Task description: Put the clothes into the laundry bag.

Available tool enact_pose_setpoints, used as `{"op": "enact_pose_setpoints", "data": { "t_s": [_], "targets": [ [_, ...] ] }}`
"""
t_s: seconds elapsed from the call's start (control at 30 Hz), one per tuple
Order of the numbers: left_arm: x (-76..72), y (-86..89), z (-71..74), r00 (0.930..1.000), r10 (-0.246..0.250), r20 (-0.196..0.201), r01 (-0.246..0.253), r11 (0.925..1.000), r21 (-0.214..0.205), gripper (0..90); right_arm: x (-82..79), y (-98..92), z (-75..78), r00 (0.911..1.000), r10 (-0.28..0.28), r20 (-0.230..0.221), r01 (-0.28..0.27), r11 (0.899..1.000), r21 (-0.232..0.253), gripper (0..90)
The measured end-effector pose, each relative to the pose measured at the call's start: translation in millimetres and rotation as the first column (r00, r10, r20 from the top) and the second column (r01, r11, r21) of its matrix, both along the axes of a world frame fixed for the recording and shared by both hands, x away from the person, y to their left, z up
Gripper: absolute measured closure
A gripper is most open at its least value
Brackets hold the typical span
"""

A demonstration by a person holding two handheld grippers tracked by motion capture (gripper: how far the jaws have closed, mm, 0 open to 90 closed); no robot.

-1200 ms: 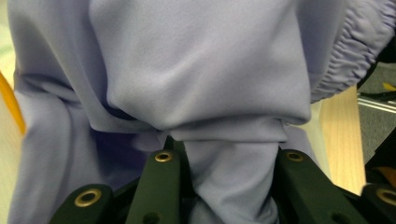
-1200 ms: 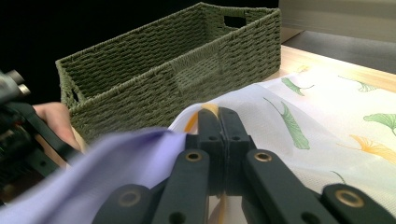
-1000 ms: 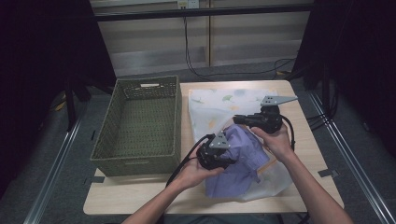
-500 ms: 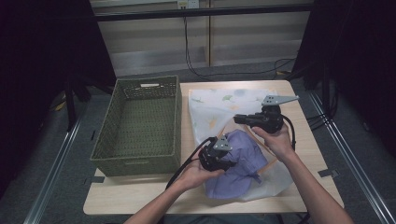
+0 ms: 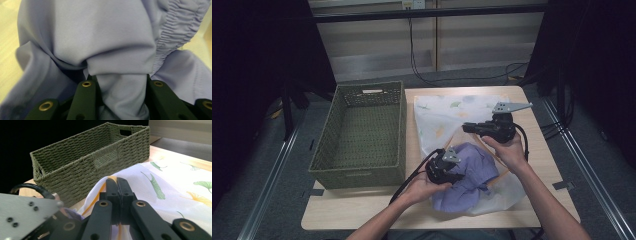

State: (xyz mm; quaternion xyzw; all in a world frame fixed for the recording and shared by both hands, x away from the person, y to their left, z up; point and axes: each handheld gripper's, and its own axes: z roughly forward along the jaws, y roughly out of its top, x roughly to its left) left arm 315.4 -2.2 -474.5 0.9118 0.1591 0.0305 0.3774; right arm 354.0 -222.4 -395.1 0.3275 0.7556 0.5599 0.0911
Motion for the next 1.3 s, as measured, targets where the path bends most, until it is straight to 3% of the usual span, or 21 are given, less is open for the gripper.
{"op": "enact_pose_setpoints", "data": {
  "t_s": [0.07,0.17,0.2,0.27,0.3,0.33,0.43,0.5,0.6,0.63,0.67,0.7,0.73,0.77,0.83,0.87,0.93,0.97,1.1,1.17,1.3],
  "targets": [
    [3.0,1.4,-0.8,0.9999,-0.015,0.001,0.015,0.9994,0.032,69.9,-0.3,0.5,0.0,1.0000,0.002,-0.001,-0.002,1.000,-0.003,89.9],
    [3.9,0.8,-1.9,0.9996,0.024,-0.016,-0.024,0.9993,0.030,68.8,-0.3,1.7,-0.6,1.0000,0.000,-0.002,0.000,1.000,-0.006,90.0],
    [6.6,2.4,-2.2,1.0000,-0.001,-0.009,0.001,0.9986,0.052,68.4,-0.4,2.0,-0.9,1.0000,0.002,-0.004,-0.002,1.000,-0.007,89.9],
    [6.5,2.3,-4.9,0.9998,0.014,-0.012,-0.014,0.9985,0.053,67.5,-0.4,2.6,-1.9,1.0000,0.002,-0.007,-0.002,1.000,-0.010,89.9],
    [7.8,2.8,-5.6,0.9998,-0.002,-0.019,0.004,0.9977,0.067,67.1,-0.3,2.7,-2.5,1.0000,0.005,-0.009,-0.005,1.000,-0.011,89.9],
    [6.2,1.4,-7.5,0.9993,0.023,-0.028,-0.022,0.9987,0.047,66.2,-0.5,3.1,-3.4,0.9999,0.005,-0.013,-0.005,1.000,-0.014,90.0],
    [5.4,0.8,-8.0,0.9994,0.022,-0.027,-0.021,0.9984,0.053,64.6,-0.8,3.9,-5.5,0.9998,0.009,-0.019,-0.009,1.000,-0.018,89.9],
    [6.6,1.5,-7.9,0.9999,-0.003,-0.014,0.005,0.9966,0.083,63.3,-0.9,3.8,-5.9,0.9998,0.008,-0.018,-0.008,1.000,-0.020,89.9],
    [3.8,-0.9,-10.7,0.9992,0.038,-0.016,-0.036,0.9968,0.072,56.4,-1.6,3.4,-5.6,0.9998,0.011,-0.015,-0.012,1.000,-0.024,89.9],
    [5.1,-0.5,-10.0,0.9997,0.019,0.013,-0.020,0.9965,0.081,52.9,-1.7,3.5,-5.7,0.9998,0.012,-0.018,-0.013,1.000,-0.024,89.8],
    [2.5,-1.5,-9.4,0.9988,0.049,0.004,-0.050,0.9969,0.061,51.2,-1.8,3.6,-5.7,0.9997,0.015,-0.021,-0.015,1.000,-0.025,89.9],
    [3.8,0.2,-5.9,0.9996,0.014,0.024,-0.016,0.9955,0.093,49.7,-1.8,3.7,-5.7,0.9997,0.014,-0.022,-0.015,1.000,-0.026,89.8],
    [4.1,1.3,-3.5,0.9998,0.010,0.020,-0.012,0.9959,0.090,46.9,-1.6,3.6,-5.7,0.9997,0.014,-0.022,-0.014,1.000,-0.027,89.9],
    [3.3,1.5,-3.7,0.9995,0.026,0.015,-0.027,0.9979,0.058,43.7,-1.6,3.4,-5.8,0.9996,0.014,-0.023,-0.015,1.000,-0.027,89.9],
    [3.2,3.6,0.9,0.9995,0.025,0.021,-0.027,0.9973,0.069,40.1,-1.7,3.2,-5.7,0.9996,0.014,-0.024,-0.015,1.000,-0.028,89.9],
    [2.6,3.9,1.4,0.9993,0.036,0.011,-0.036,0.9987,0.036,37.7,-1.7,3.0,-5.5,0.9996,0.014,-0.024,-0.015,1.000,-0.028,89.9],
    [3.7,6.4,6.2,0.9994,0.026,0.022,-0.027,0.9989,0.037,30.6,-1.5,2.5,-5.2,0.9996,0.015,-0.023,-0.016,1.000,-0.025,89.9],
    [1.0,6.0,6.9,0.9979,0.063,0.014,-0.063,0.9980,0.005,27.3,-1.3,2.2,-5.1,0.9996,0.016,-0.023,-0.016,1.000,-0.025,89.9],
    [-3.9,14.9,16.3,0.9974,0.068,0.024,-0.067,0.9969,-0.042,21.4,-0.6,0.9,-4.8,0.9995,0.018,-0.025,-0.019,1.000,-0.022,89.9],
    [-6.8,20.1,22.9,0.9969,0.058,0.053,-0.056,0.9976,-0.040,21.1,-0.3,0.7,-5.0,0.9995,0.019,-0.025,-0.019,1.000,-0.023,89.9],
    [-10.4,30.8,34.7,0.9947,0.095,0.040,-0.090,0.9898,-0.111,16.5,-0.8,1.1,-4.1,0.9995,0.018,-0.024,-0.019,1.000,-0.021,89.9]
  ]
}}
